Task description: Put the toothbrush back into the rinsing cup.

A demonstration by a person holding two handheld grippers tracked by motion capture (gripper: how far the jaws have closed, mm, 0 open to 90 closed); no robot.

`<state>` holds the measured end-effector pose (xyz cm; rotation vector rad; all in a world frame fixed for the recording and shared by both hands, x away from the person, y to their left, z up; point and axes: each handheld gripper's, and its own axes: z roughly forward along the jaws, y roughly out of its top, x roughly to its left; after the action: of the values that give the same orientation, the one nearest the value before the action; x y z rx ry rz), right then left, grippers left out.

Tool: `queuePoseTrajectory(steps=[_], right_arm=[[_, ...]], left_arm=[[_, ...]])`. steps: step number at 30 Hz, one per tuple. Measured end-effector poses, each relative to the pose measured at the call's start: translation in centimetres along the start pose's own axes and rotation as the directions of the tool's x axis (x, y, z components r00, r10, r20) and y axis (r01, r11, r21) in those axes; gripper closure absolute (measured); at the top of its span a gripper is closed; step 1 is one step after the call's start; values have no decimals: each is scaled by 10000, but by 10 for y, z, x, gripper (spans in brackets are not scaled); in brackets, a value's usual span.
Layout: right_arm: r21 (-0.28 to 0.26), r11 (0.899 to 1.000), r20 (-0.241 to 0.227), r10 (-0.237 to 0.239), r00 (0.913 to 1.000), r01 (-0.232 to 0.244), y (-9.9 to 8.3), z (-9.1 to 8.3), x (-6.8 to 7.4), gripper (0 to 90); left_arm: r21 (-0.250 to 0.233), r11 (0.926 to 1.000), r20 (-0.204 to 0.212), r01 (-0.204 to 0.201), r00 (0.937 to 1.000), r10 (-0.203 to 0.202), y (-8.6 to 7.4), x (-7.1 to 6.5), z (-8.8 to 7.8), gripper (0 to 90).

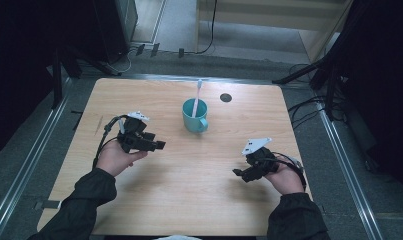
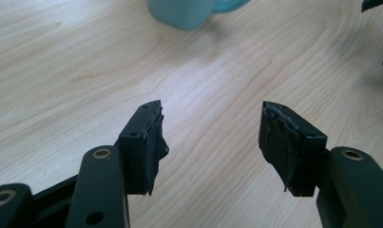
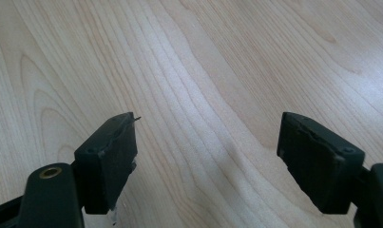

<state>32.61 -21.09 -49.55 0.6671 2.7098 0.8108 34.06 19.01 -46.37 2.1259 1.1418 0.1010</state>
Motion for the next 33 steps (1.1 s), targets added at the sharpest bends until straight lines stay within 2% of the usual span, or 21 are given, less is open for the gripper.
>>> queuePoseTrajectory(steps=[6, 12, 20, 23, 29, 33], right_arm=[[22, 10000, -40, 73, 10000, -73, 0, 0, 0, 209], [24, 10000, -95, -47, 9999, 48, 4, 2, -1, 208], [-10, 10000, -123, -98, 9999, 98, 11, 6, -3, 206], [4, 9999, -180, -162, 9997, 162, 13, 8, -3, 205], [64, 9995, -261, -302, 9992, 304, 15, 10, -3, 206], [34, 9995, -264, -322, 9991, 323, 16, 10, -3, 206]], left_arm=[[-164, 9999, -271, -29, 9996, 25, -19, 5, -9, 406], [-67, 9999, -479, 118, 9988, -121, -35, 12, -17, 406], [-270, 9981, -783, 559, 9952, -578, -49, 23, -32, 411], [-310, 9985, -853, 462, 9952, -487, -52, 26, -36, 421], [-257, 9981, -821, 558, 9949, -578, -55, 28, -38, 437], [-37, 9938, -785, 1115, 9907, -1114, -54, 31, -37, 430]])
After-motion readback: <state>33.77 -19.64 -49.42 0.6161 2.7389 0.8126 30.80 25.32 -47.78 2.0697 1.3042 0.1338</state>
